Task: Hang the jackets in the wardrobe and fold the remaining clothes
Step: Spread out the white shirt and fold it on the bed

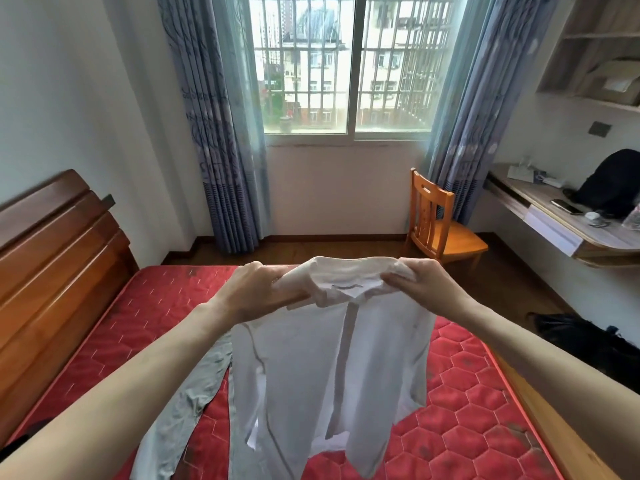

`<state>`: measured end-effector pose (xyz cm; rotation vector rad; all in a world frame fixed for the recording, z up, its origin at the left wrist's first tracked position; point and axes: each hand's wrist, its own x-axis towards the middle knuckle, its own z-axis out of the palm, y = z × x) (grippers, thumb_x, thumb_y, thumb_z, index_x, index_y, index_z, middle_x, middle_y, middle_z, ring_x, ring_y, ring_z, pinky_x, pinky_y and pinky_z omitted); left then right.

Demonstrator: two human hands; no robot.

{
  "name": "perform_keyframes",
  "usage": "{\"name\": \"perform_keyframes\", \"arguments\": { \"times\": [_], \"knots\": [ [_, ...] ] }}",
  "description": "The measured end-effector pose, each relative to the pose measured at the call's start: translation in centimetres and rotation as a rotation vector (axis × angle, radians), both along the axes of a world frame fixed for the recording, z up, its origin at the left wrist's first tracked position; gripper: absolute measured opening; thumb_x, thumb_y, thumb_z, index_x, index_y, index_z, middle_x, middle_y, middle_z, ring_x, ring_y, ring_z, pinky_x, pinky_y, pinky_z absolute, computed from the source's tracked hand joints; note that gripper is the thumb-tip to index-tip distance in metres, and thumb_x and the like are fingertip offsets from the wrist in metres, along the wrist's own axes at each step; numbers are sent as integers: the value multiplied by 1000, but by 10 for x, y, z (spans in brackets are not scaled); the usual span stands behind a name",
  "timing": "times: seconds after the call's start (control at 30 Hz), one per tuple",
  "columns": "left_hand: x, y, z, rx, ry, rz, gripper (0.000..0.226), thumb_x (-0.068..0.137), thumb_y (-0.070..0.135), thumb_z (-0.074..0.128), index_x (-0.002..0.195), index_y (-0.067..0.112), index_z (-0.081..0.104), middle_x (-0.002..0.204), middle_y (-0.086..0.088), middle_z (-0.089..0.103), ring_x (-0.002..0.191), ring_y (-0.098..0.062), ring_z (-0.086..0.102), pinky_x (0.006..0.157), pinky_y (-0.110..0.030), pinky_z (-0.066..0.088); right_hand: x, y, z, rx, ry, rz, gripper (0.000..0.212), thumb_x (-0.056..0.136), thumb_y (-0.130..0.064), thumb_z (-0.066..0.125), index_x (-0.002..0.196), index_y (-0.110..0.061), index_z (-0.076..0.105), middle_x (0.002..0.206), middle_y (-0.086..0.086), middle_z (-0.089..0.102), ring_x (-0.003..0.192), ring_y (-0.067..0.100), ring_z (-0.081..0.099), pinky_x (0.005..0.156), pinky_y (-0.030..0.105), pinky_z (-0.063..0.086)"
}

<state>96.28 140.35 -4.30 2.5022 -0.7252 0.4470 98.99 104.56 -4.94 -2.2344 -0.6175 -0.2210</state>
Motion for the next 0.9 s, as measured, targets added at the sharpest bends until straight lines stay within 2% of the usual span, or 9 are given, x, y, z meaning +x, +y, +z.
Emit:
{"name": "perform_keyframes", "arguments": {
  "times": [0.1,0.2,0.33,0.4,0.47,0.57,0.67,0.8,0.9],
  "knots": [
    [5,9,-7,86,-97,-59,52,85,75,56,117,34,61,84,9,77,62,-12,69,56,-26,56,4,13,4,130,76,-99,50,93,-60,67,69,-16,74,65,3,70,63,29,66,64,49,54],
    [16,17,-15,133,-44,-25,27,86,53,75,95,28,67,77,13,72,61,-6,65,58,-33,60,8,19,10,149,87,-142,62,89,-65,67,52,-16,63,52,-3,61,49,19,56,56,40,47],
    [29,27,-26,121,133,79,16,83,38,85,83,26,75,75,15,72,68,-6,67,65,-37,58,14,8,14,-134,-55,85,63,88,-73,63,77,-11,67,66,2,65,57,22,60,54,39,48],
    [32,32,-31,103,196,114,20,81,35,86,72,27,70,69,14,69,65,-7,64,63,-38,56,15,-4,12,-335,-139,242,44,89,-59,72,94,-16,64,75,-9,66,62,13,63,54,27,49],
    [32,34,-35,70,233,133,34,82,31,84,59,23,60,59,8,62,55,-8,53,57,-38,51,17,-15,3,-498,-168,341,17,92,-29,78,95,-23,62,78,-20,60,66,3,62,59,18,48],
    [31,31,-37,-6,295,85,30,85,22,82,59,19,68,60,5,65,55,-10,56,56,-38,52,21,-29,-20,-610,-64,317,25,89,0,70,79,-22,63,73,-15,60,66,9,60,58,24,49],
    [30,29,-42,-114,395,68,23,86,14,81,67,24,76,70,4,69,65,-12,63,63,-35,55,23,-38,-32,-454,53,185,30,94,1,64,71,-18,59,78,-7,56,66,10,52,61,36,50],
    [32,34,-50,-324,438,98,22,95,15,73,73,13,73,70,3,62,62,-9,52,61,-33,44,7,-24,-41,53,169,-19,32,110,-20,47,82,-5,52,74,-3,47,64,7,42,55,28,38],
    [35,39,-53,-366,403,143,41,100,22,67,62,13,54,60,12,47,57,-7,39,55,-31,33,-3,-14,-51,50,113,-68,33,105,-24,56,75,-11,50,64,-14,48,57,3,39,52,28,35]
  ]
}}
